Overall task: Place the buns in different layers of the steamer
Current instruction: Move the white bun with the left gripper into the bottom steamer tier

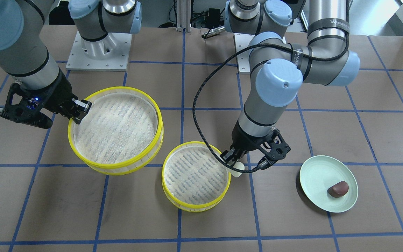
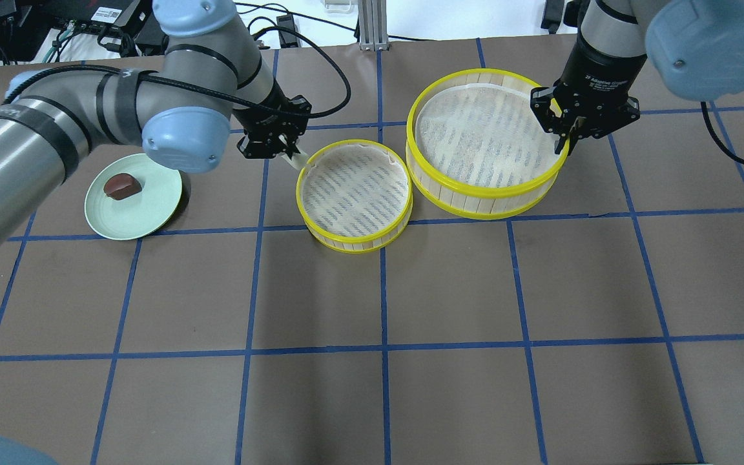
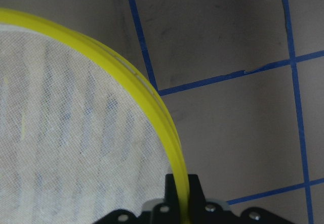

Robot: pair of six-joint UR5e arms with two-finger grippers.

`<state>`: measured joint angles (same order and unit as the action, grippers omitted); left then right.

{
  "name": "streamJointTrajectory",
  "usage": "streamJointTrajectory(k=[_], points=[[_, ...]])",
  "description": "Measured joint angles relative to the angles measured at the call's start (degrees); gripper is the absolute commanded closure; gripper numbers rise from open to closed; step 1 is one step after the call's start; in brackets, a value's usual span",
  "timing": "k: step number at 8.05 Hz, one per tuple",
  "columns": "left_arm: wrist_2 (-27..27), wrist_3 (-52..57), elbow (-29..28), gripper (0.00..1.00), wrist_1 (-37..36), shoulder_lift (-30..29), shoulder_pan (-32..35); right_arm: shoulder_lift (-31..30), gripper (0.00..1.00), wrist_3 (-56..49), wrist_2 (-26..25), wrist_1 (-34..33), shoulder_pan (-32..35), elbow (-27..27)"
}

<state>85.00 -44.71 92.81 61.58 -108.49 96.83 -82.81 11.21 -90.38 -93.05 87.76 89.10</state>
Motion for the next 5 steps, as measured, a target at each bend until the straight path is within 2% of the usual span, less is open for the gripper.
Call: streamJointTrajectory(k=[3, 4, 5], points=[[-4.8, -0.5, 0.0, 1.0, -4.9, -4.2, 3.3, 0.0, 0.95, 0.0, -0.1, 0.1, 0.0, 0.0], [-5.9, -0.3, 0.0, 0.75, -6.7, -5.8, 3.8, 0.0, 0.96, 0.0, -0.2, 0.1, 0.0, 0.0], [-6.4, -0.1, 0.0, 0.35, -7.7, -6.8, 4.0, 0.0, 0.96, 0.0, -0.3, 0.1, 0.0, 0.0]])
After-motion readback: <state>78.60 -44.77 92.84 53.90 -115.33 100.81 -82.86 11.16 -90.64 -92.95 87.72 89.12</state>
